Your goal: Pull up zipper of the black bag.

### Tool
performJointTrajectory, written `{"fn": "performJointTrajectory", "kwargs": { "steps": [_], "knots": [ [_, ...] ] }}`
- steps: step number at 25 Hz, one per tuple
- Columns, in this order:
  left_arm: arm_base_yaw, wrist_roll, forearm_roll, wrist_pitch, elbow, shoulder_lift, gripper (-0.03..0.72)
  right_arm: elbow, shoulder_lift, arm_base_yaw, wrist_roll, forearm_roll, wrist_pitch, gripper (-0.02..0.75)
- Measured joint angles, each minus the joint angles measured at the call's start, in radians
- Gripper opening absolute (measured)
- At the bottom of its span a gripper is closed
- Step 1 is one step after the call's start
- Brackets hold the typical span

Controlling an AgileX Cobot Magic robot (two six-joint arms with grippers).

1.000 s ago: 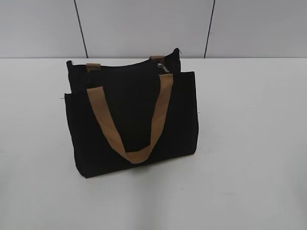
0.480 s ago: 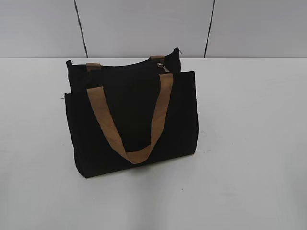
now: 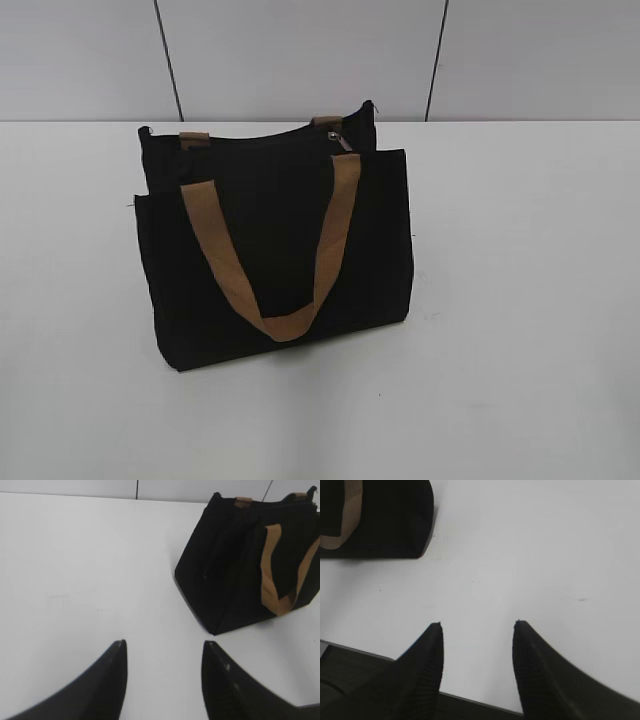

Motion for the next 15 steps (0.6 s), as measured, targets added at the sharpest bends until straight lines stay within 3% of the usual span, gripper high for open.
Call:
{"fn": "performJointTrajectory", "kwargs": {
  "steps": [8, 15],
  "knots": [
    [0.176, 0.0, 0.0, 0.0, 0.0, -0.009, 0.365, 0.0, 0.0, -0.18, 0.0, 0.0, 0.0, 0.359],
    [0.229, 0.0, 0.0, 0.0, 0.0, -0.009, 0.365, 0.0, 0.0, -0.293, 0.0, 0.0, 0.0, 0.359]
  ]
}}
